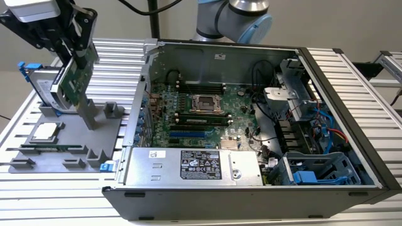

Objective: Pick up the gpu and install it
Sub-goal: 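Pick up the gpu and move the gpu toward the slot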

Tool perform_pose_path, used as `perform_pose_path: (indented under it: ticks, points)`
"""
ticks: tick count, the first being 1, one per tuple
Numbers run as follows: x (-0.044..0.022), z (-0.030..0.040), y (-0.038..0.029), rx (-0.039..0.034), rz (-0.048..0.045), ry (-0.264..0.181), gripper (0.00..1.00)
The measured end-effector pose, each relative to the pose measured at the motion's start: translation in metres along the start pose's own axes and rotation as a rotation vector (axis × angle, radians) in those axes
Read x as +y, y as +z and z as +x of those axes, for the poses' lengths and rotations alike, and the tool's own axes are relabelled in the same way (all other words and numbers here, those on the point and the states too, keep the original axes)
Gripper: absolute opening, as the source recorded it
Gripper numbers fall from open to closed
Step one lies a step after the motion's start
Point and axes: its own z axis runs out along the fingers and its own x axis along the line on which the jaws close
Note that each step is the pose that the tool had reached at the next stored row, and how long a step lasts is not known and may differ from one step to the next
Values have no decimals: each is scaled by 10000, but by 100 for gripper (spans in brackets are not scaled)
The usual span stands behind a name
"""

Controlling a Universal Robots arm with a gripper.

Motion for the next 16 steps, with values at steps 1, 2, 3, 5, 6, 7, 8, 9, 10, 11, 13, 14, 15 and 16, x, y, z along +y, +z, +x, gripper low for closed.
perform_pose_path:
  ticks: [1, 2, 3, 5, 6, 7, 8, 9, 10, 11, 13, 14, 15, 16]
  points:
    - [0, -1, -9, 0, 0, 0, 0]
    - [0, -1, -18, 1, 1, 0, 0]
    - [0, -2, -25, 0, 0, 0, 0]
    - [1, -2, -35, 0, 0, 0, 0]
    - [1, -3, -36, -1, -1, 0, 0]
    - [1, -3, -37, -1, 0, 0, 0]
    - [1, -3, -39, -1, -1, 0, 0]
    - [1, -3, -41, 1, 1, 0, 0]
    - [1, -3, -41, 0, 0, 0, 0]
    - [1, -4, -41, 0, 0, -1, 0]
    - [1, -12, -42, 3, 1, -2, 0]
    - [1, -18, -41, 1, 1, -2, 0]
    - [2, -24, -40, 0, 0, 0, 0]
    - [2, -33, -39, 1, 0, 0, 0]
